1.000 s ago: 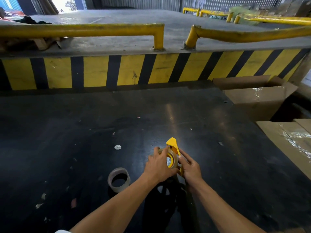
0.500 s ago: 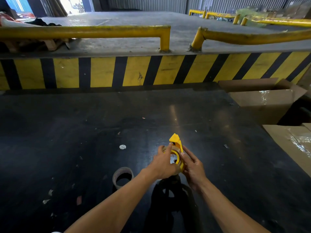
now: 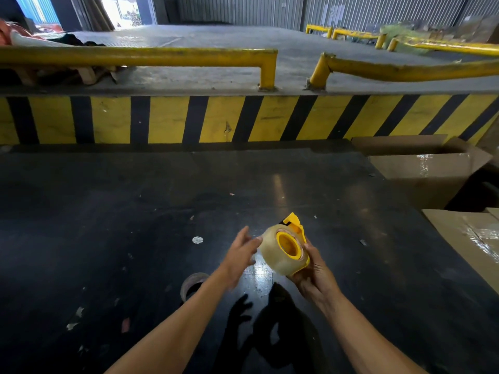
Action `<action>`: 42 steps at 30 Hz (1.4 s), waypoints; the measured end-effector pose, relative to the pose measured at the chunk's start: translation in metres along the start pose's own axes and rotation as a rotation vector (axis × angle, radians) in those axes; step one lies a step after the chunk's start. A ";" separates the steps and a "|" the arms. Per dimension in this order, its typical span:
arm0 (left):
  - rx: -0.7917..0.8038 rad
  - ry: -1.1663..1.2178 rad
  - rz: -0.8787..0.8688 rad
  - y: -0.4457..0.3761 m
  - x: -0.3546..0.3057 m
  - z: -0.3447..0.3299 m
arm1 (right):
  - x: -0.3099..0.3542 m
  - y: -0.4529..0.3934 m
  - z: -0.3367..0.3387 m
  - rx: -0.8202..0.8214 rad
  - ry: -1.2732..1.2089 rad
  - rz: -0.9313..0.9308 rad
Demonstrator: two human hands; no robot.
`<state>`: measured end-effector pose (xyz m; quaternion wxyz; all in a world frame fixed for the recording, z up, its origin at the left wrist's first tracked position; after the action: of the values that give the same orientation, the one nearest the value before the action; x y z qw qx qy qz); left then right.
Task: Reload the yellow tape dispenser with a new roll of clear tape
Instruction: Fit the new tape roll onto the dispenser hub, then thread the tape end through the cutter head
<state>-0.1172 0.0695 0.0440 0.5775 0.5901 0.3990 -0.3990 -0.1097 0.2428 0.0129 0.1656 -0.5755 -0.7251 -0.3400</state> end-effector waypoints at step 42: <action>0.235 0.098 -0.163 0.035 -0.001 -0.019 | 0.053 0.035 -0.103 0.425 1.367 0.404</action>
<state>-0.0847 0.0878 0.0576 0.4500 0.6382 0.4237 -0.4590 -0.1077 0.2148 0.1304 0.7468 -0.3132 -0.3905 -0.4377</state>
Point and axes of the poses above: each hand's wrist, its own y-axis away from the middle knuckle, its own z-axis out of the back of the hand, x = y × z, the point moved 9 cm from there along -y, towards the middle knuckle, and after that the axes turned 5 degrees about z, right-handed, at the moved point
